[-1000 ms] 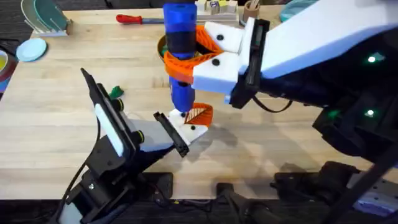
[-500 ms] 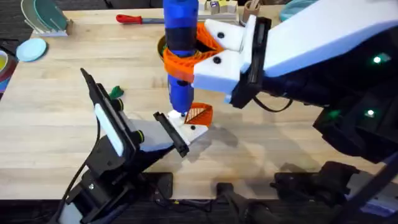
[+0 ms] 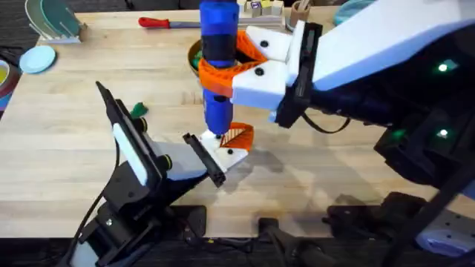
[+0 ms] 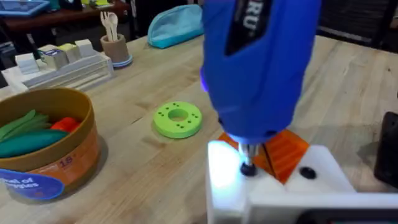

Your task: Pick up the gripper from the table and insert it into the empty holder that is missing its gripper. Then pick up a screw, insert it into the mounting hole, and use the screwdriver to tighten it. Finally, clean up the table by picking up the vegetable and placing it into the bucket.

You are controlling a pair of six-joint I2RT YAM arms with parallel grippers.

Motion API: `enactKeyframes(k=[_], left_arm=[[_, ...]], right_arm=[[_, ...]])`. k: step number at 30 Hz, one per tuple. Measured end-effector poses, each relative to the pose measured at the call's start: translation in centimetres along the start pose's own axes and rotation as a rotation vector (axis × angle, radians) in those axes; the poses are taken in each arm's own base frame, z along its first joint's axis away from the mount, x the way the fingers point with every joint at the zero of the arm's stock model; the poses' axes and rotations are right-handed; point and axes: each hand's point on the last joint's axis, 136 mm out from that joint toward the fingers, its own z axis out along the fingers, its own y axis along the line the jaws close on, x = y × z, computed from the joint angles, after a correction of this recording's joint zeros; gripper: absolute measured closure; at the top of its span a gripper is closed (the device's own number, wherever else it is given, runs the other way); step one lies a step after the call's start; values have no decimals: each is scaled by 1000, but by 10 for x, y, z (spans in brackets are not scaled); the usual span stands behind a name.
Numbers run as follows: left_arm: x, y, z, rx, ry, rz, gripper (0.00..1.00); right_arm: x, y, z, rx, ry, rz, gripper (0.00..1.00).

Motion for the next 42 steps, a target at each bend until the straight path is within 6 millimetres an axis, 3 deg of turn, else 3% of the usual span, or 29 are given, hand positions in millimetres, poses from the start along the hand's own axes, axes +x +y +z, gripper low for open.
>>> enactKeyframes(k=[12,21,24,28,31,36,39,42], left_arm=[[0,1,0,-4,-1,0,988],[0,1,0,-4,-1,0,988],[0,1,0,-4,-1,0,988],[0,1,0,-4,-1,0,988],[0,1,0,-4,-1,0,988],[0,1,0,-4,0,0,988],[0,1,0,-4,-1,0,988],[0,1,0,-4,-1,0,988]], right_arm=[[-2,0,0,-2,-9,4,979],[-52,4,-12,-3,-185,-61,979],[-58,-5,-20,31,-195,-79,979],[-27,-41,-27,143,-61,-115,979],[15,-95,-44,319,118,-174,979],[66,-185,-100,614,391,-344,979],[92,-217,-133,726,590,-469,979],[122,-238,-157,772,813,-601,979]])
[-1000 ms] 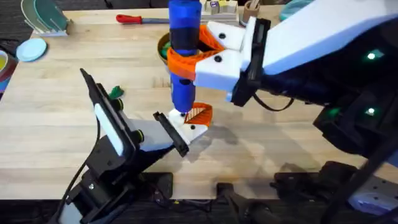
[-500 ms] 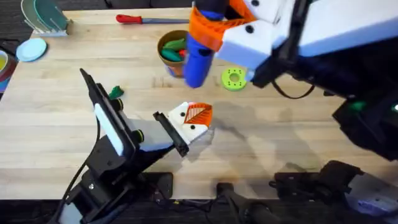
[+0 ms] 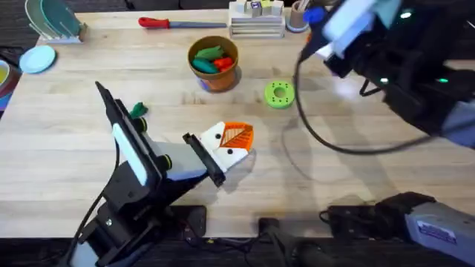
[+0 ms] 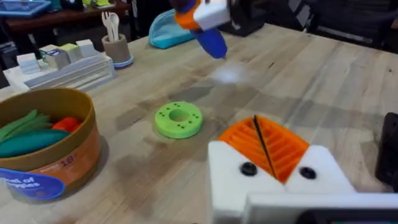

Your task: Pick up the gripper from the table and insert it into the empty holder that is missing its gripper. Then pick up a screw, insert it into the mounting hole, and use the screwdriver to tighten it. Finally, clean up the table by picking up the vegetable and placing it into the bucket.

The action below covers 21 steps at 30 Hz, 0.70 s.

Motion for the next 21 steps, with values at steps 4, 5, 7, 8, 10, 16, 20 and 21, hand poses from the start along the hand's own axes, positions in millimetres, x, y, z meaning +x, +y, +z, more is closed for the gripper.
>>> enactKeyframes(k=[4,5,7,8,10,16,20,21], left_arm=[[0,0,0,0,0,0,988],[0,0,0,0,0,0,988],[0,0,0,0,0,0,988],[0,0,0,0,0,0,988],[0,0,0,0,0,0,988],[0,0,0,0,0,0,988],[0,0,0,0,0,0,988],[0,0,0,0,0,0,988]], right_arm=[[51,9,22,9,220,-250,979],[66,14,27,-3,281,-316,979],[95,26,36,-46,389,-427,979],[106,32,39,-69,429,-466,979],[131,48,45,-125,505,-535,979],[154,59,53,-163,598,-624,979],[154,61,52,-176,609,-633,866],[153,62,52,-180,608,-634,740]])
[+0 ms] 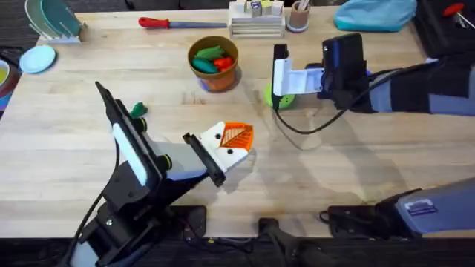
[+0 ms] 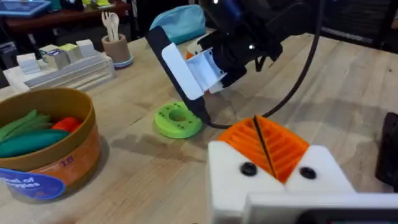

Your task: Pick up the gripper from the table and insert it into the empty holder that is missing its gripper. Then pick up a screw, insert it into the mounting hole, and use the screwdriver to tighten it. Finally, clean up the table by picking up the vegetable and placing it into the bucket.

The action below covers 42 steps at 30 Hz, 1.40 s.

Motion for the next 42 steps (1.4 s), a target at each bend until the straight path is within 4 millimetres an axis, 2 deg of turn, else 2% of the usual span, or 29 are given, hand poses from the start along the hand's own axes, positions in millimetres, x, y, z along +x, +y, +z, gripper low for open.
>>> enactKeyframes(k=[2,5,6,15,16,21,22,23,26,30,35,38,42], left_arm=[[0,0,0,0,0,0,988],[0,0,0,0,0,0,988],[0,0,0,0,0,0,988],[0,0,0,0,0,0,987],[0,0,0,0,0,3,955],[0,0,0,0,0,6,185],[0,0,0,0,0,4,56],[0,0,0,0,0,4,21],[0,0,0,0,-1,4,9],[0,1,0,-9,-2,-1,8],[-2,25,-9,-158,52,-87,8],[-24,41,-25,-274,62,-105,8],[-65,61,-56,-434,89,-111,9]], right_arm=[[-2,-2,-1,4,-2,-2,454],[-4,-20,-4,43,0,32,49],[-3,-22,-4,46,3,46,23],[5,-17,-7,36,50,247,11],[6,-15,-9,32,52,276,11],[8,-4,-25,-11,42,445,11],[9,-2,-30,-25,38,486,10],[10,1,-34,-39,33,527,10],[10,2,-54,-77,-16,694,10],[2,-12,-88,-119,-147,925,10],[-16,-24,-123,-215,-326,1115,10],[-30,-28,-140,-289,-425,1185,7],[-43,-30,-157,-385,-514,1271,10]])
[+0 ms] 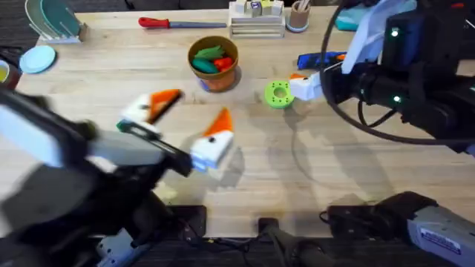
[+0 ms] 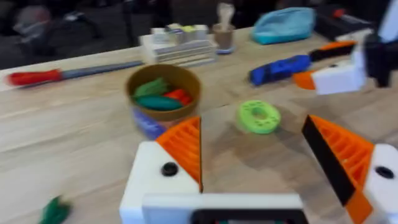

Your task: Pick up the gripper from the table and insert it into the empty holder that is missing its gripper. Then pick up a screw, insert it into the mounting hole, and use the screwdriver to tighten it. Finally, clean up the table by picking up the vegetable and placing it into the bucket.

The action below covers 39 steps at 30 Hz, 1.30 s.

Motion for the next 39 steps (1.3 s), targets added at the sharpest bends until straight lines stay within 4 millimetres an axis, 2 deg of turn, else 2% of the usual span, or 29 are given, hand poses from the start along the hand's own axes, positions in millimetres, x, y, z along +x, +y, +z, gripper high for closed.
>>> enactKeyframes(k=[5,10,13,17,20,23,28,33,36,39], left_arm=[[-25,31,-27,-191,139,46,10],[-27,54,-59,-335,360,80,10],[-31,62,-74,-398,434,34,10],[-44,58,-77,-403,437,-32,9],[-47,52,-72,-386,458,-58,11],[-40,48,-61,-385,525,-51,9],[-33,39,-24,-396,611,-34,10],[-24,36,2,-419,667,-15,9],[-17,42,11,-445,708,-48,9],[2,60,16,-510,816,-127,10]], right_arm=[[-1,15,-2,-90,0,140,10],[-1,26,-3,-155,10,239,10],[-2,29,-4,-172,15,280,10],[-2,31,-4,-182,19,312,9],[-2,32,-4,-189,21,321,10],[-2,35,-5,-202,23,327,8],[-2,42,-6,-243,30,333,10],[-1,44,-7,-257,38,337,10],[1,45,-7,-261,47,338,10],[1,46,-7,-265,47,338,10]])
